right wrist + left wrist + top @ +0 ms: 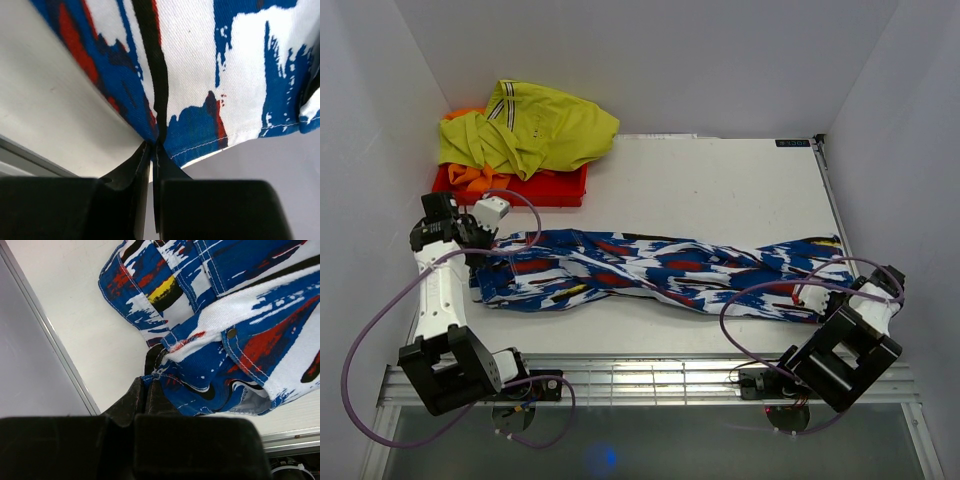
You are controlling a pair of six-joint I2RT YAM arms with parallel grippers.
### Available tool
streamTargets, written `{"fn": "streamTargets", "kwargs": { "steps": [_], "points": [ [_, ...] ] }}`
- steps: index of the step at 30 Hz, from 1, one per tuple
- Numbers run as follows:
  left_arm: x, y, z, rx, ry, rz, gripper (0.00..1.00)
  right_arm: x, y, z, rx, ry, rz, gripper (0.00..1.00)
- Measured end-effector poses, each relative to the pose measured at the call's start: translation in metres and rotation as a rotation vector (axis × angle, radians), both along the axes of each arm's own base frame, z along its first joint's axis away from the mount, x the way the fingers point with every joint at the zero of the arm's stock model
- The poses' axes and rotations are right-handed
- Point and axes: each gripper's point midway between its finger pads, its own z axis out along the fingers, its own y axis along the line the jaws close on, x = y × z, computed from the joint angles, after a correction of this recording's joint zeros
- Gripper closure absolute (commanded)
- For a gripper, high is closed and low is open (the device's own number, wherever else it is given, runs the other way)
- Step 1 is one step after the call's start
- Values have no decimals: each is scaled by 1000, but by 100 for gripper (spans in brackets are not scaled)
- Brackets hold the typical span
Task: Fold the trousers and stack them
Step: Flatten the trousers out
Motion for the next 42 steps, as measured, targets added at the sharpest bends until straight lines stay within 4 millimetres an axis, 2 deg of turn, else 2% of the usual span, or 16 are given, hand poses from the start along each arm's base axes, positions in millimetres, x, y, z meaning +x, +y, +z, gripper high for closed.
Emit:
{"fn": "streamTargets", "kwargs": {
  "steps": [2,4,8,12,16,23,26,29,33,36,39,42],
  "points": [
    [0,-2,2,-10,-12,-6,100,2,6,5,42,-11,3,92],
    [1,-3,7,-23,-39,-9,100,7,9,19,90,-34,-3,92],
    [-3,1,29,-54,-142,32,100,29,-11,73,139,-158,-54,92],
    [-9,13,62,-63,-294,105,100,44,-27,122,206,-274,-101,92],
    [-9,18,86,-87,-401,144,100,55,-28,146,288,-323,-111,92],
    [-1,26,83,-146,-408,162,100,64,-17,163,394,-361,-140,92],
    [4,27,90,-156,-443,159,100,75,-14,176,435,-412,-181,92],
    [13,29,102,-167,-490,158,100,99,-9,184,457,-461,-208,92],
    [37,42,114,-200,-535,174,100,154,8,199,459,-547,-197,92],
    [62,57,111,-239,-538,198,100,192,22,201,471,-582,-202,92],
    [85,66,97,-281,-514,207,100,228,26,186,500,-556,-234,92],
    [104,63,72,-317,-461,197,100,265,23,155,517,-490,-287,92]
  ]
}}
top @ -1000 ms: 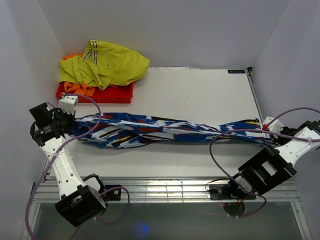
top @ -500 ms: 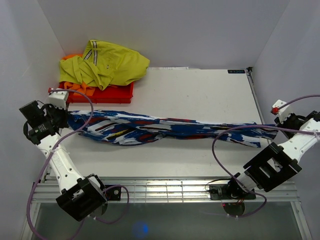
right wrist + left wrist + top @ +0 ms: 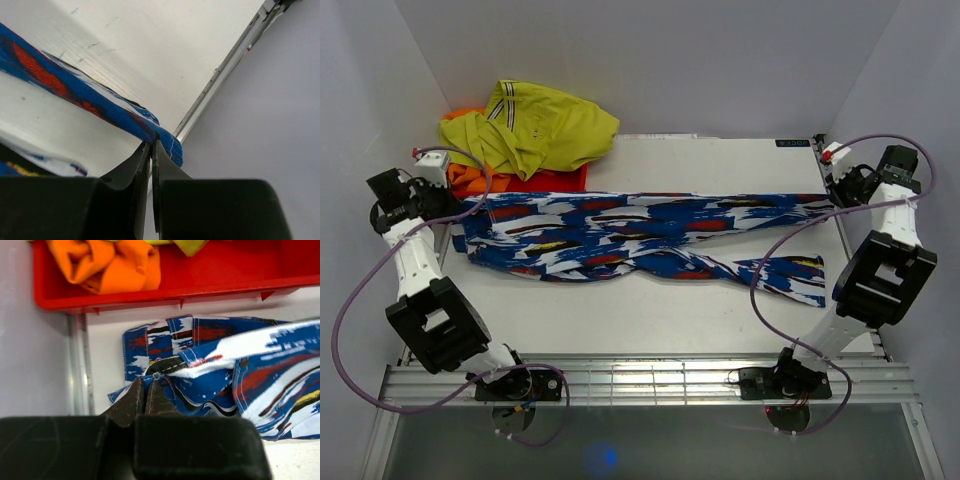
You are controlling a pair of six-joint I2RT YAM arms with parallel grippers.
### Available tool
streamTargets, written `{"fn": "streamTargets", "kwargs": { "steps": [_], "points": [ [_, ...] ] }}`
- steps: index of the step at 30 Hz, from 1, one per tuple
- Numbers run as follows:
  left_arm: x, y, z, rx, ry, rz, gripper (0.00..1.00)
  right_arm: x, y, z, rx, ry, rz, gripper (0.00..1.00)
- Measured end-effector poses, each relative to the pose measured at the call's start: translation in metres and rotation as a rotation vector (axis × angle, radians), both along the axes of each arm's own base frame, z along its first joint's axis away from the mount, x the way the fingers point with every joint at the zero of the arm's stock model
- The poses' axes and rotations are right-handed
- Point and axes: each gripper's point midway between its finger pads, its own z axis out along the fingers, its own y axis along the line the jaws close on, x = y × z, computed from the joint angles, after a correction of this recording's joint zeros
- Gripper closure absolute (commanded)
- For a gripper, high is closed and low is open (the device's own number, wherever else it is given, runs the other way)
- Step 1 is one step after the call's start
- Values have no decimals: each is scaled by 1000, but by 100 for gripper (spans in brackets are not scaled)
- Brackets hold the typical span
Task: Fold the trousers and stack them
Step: Flatten the trousers out
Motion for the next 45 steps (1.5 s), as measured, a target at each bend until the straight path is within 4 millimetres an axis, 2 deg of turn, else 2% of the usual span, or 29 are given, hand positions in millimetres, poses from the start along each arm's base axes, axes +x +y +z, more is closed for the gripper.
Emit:
{"fn": "streamTargets", "kwargs": {
  "steps": [2,5,6,8,9,10,12,13,16,18,21,23,25,27,31,33,35,39,42,43,45],
  "points": [
    [11,-8,-19,-11,42,-24,100,17,-2,-25,3,55,-18,92],
    [26,-19,-46,-16,101,-49,99,25,-2,-63,-17,148,-41,91],
    [29,-23,-54,-21,121,-55,91,25,1,-74,-29,179,-44,86],
    [36,-27,-70,-34,162,-48,52,24,-1,-92,-56,247,-78,58],
    [38,-28,-74,-42,173,-43,52,25,3,-93,-58,255,-79,58],
    [41,-25,-76,-53,189,-23,41,26,3,-95,-69,272,-89,43],
    [45,-18,-73,-48,195,3,33,25,0,-90,-80,291,-123,27],
    [46,-14,-69,-49,192,18,30,25,-4,-84,-89,290,-137,9],
    [38,2,-50,-47,175,44,27,8,-14,-62,-111,296,-147,7],
    [21,14,-40,-33,181,41,26,-13,-15,-45,-121,308,-138,7],
    [-20,24,-36,15,208,16,26,-65,-5,-23,-150,328,-89,8],
    [-53,18,-41,49,241,-14,25,-102,13,-22,-156,353,-42,9],
    [-78,0,-51,76,264,-72,24,-138,32,-36,-148,407,6,9],
    [-97,-19,-66,71,296,-123,23,-167,48,-61,-129,475,47,9],
    [-118,-41,-108,1,378,-174,21,-218,73,-115,-74,636,102,9],
    [-127,-44,-128,-56,412,-163,20,-231,80,-131,-73,662,116,8],
    [-131,-43,-136,-113,416,-137,20,-236,83,-140,-95,649,132,8],
    [-127,-31,-133,-222,343,-68,20,-240,84,-157,-159,598,168,8],
    [-123,-16,-125,-306,267,-27,20,-239,83,-157,-197,556,178,11],
    [-121,-12,-125,-323,249,-24,14,-240,84,-157,-204,546,182,12],
    [-117,-3,-126,-365,211,-21,11,-241,86,-158,-217,537,192,19]
  ]
}}
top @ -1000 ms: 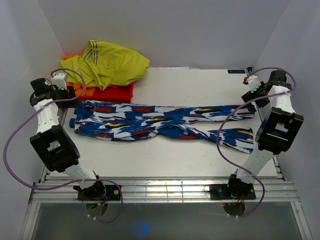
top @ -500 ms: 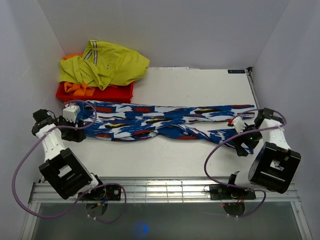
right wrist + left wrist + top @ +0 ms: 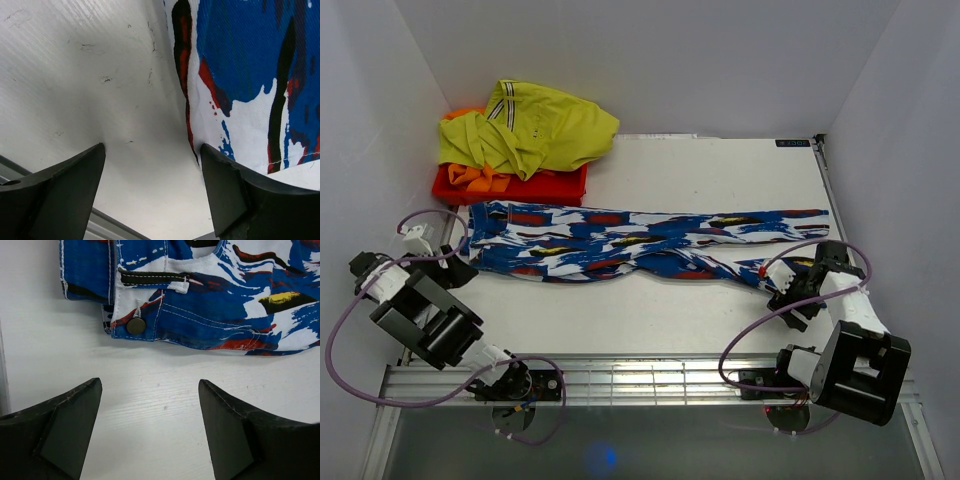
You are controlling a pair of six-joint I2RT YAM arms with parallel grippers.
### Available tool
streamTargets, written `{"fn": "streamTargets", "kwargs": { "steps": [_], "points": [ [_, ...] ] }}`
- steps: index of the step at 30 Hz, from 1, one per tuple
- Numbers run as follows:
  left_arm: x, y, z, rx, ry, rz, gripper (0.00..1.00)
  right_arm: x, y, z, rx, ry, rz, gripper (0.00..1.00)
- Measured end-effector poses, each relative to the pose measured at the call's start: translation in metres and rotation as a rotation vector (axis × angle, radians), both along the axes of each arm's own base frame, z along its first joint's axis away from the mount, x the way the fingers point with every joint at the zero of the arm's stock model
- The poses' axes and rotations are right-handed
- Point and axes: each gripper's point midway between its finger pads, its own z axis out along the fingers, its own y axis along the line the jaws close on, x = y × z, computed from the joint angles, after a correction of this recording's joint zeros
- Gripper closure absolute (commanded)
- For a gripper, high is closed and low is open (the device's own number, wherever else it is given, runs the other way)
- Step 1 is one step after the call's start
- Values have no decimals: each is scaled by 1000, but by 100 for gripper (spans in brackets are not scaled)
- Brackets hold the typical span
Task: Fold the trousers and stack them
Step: Flatten the trousers out
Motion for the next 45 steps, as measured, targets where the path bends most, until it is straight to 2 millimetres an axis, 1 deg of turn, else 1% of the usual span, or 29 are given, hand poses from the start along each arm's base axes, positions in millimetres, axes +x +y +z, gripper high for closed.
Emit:
{"fn": "streamTargets", "kwargs": {
  "steps": [1,2,3,5,6,7,8,10,13,17,18,20,21,23,24,27,28,30,32,38,40,43,45],
  "points": [
    [1,2,-3,-19,-12,0,10,0,0,0,-3,2,4,31],
    [3,2,-5,-39,-22,-3,7,-1,1,-1,-4,7,7,37],
    [4,1,-8,-61,-33,-11,2,-1,1,-2,-3,14,5,47],
    [9,1,-15,-91,-53,-29,2,1,0,-3,-7,22,-4,58],
    [11,0,-19,-108,-61,-36,2,4,-2,-3,-13,17,-8,74],
    [14,0,-22,-122,-71,-41,2,9,-4,-2,-21,10,-4,86],
    [16,1,-26,-132,-78,-47,2,14,-7,-2,-30,-3,-3,92],
    [21,2,-32,-142,-91,-58,2,23,-11,-1,-46,-21,-6,92],
    [30,3,-41,-128,-104,-78,2,29,-13,1,-48,-25,-4,92],
    [46,5,-44,-72,-136,-116,2,27,-10,6,-31,-8,11,92],
    [50,4,-44,-59,-145,-125,5,26,-9,9,-25,-4,16,92],
    [55,3,-44,-49,-157,-140,16,28,-8,21,-20,-14,22,92],
    [58,1,-45,-50,-161,-147,32,31,-8,28,-19,-28,24,92],
    [59,-2,-47,-67,-157,-152,51,38,-7,46,-16,-63,28,92],
    [59,-4,-47,-78,-158,-155,69,42,-8,55,-17,-83,29,92],
    [58,-5,-41,-85,-157,-173,96,56,-9,80,-19,-130,32,92],
    [59,-4,-37,-86,-157,-179,99,60,-10,88,-18,-144,32,92],
    [59,-2,-27,-87,-152,-189,100,64,-10,98,-16,-153,36,92],
    [60,1,-15,-89,-146,-196,100,66,-11,103,-15,-149,47,92],
    [58,18,13,-43,-83,-186,100,66,-14,104,12,-87,48,92],
    [58,26,24,-14,-69,-184,100,71,-22,110,-2,-91,44,92],
    [60,41,41,48,-48,-173,100,79,-39,119,-39,-99,26,92],
    [62,52,51,101,-32,-165,100,87,-50,119,-52,-88,13,92]
  ]
}}
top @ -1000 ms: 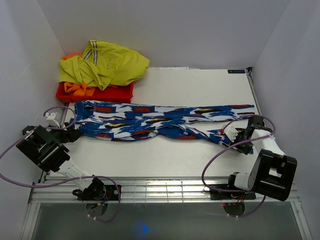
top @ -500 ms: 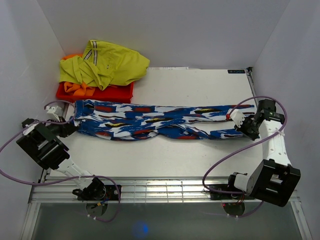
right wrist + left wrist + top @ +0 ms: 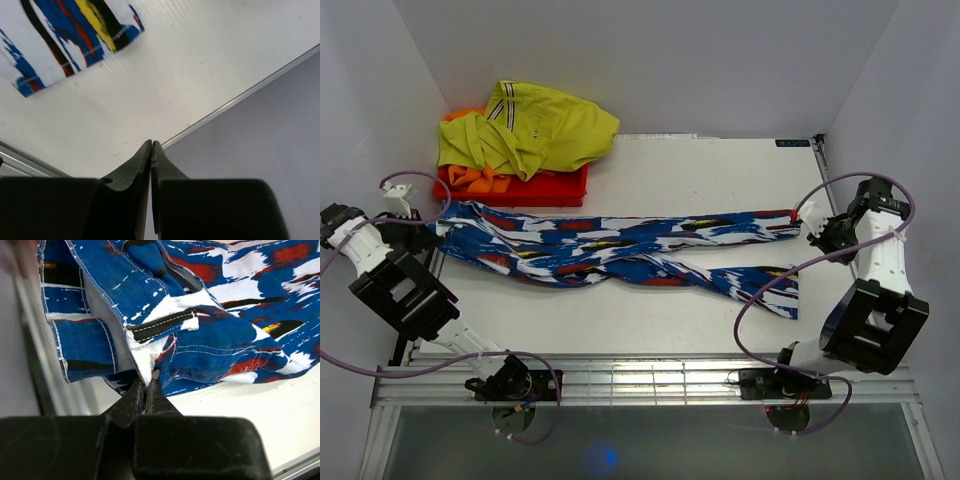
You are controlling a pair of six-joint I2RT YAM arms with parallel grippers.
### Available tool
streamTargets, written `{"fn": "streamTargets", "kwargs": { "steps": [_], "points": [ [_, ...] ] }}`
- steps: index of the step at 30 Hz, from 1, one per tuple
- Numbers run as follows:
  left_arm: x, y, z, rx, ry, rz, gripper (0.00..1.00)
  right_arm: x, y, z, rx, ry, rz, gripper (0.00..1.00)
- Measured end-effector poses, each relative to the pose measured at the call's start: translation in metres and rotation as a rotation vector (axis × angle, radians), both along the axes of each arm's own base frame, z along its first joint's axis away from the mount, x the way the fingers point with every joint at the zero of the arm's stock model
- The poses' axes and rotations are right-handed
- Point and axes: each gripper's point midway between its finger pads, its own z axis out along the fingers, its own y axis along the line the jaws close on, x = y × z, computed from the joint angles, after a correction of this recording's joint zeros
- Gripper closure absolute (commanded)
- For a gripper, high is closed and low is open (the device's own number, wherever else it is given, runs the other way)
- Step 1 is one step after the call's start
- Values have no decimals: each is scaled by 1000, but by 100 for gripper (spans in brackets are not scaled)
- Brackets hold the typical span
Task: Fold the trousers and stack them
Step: Flatten the trousers out
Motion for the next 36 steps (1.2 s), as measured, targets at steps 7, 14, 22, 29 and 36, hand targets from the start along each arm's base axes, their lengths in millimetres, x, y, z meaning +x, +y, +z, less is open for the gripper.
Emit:
{"fn": "streamTargets", "kwargs": {
  "steps": [7,14,22,29,36],
  "points": [
    [27,-13,-4,113,100,-55,100,30,-16,-47,25,144,-55,83],
    [56,-64,-25,97,199,-112,100,14,29,-52,85,174,29,3],
    [58,-56,-32,19,283,21,100,-77,78,-95,68,227,174,5],
    [57,-58,-31,-8,304,59,100,-80,92,-118,48,214,189,8],
    [56,-58,-31,-17,311,71,100,-56,90,-120,24,165,120,92]
  ]
}}
